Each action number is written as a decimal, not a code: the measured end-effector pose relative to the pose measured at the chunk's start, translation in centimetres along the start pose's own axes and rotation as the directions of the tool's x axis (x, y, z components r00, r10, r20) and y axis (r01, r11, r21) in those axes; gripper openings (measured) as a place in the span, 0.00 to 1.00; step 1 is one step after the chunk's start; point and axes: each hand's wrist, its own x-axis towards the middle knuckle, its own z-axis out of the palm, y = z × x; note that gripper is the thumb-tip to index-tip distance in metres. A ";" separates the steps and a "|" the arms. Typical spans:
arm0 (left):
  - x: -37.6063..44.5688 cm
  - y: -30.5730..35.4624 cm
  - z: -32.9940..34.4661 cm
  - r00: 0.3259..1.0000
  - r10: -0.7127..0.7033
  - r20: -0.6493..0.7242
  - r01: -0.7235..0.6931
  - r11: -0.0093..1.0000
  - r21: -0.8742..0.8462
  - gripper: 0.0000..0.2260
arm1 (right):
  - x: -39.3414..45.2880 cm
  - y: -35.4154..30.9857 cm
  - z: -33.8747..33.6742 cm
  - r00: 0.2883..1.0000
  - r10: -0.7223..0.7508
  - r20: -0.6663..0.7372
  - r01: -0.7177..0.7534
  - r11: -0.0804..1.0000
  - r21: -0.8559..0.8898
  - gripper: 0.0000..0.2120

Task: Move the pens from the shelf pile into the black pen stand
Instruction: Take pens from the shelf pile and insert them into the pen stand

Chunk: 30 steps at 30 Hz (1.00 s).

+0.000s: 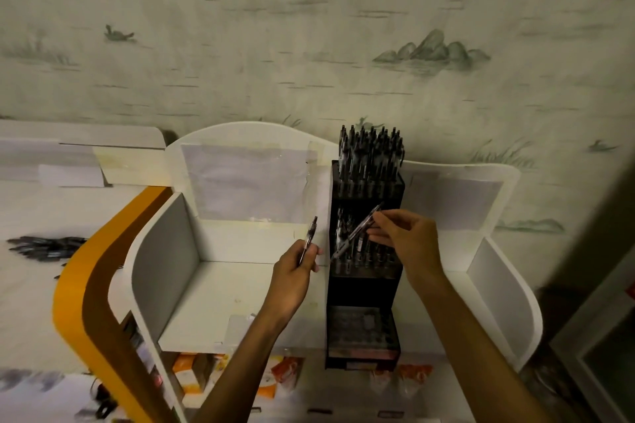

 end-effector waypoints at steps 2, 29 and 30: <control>-0.1 0.0 -0.3 1.000 0.006 -0.013 -0.005 1.000 0.029 0.12 | 0.4 0.1 -0.2 0.996 -0.083 -0.022 0.081 0.993 -0.086 0.06; 0.3 -0.1 -0.4 1.000 -0.009 -0.005 0.008 1.000 -0.015 0.11 | 1.0 2.2 0.2 0.887 -0.448 0.110 0.425 0.701 -0.573 0.08; 0.3 0.0 -0.4 1.000 -0.004 -0.005 0.004 1.000 -0.016 0.11 | 1.0 2.2 0.3 0.885 -0.451 0.120 0.431 0.693 -0.579 0.08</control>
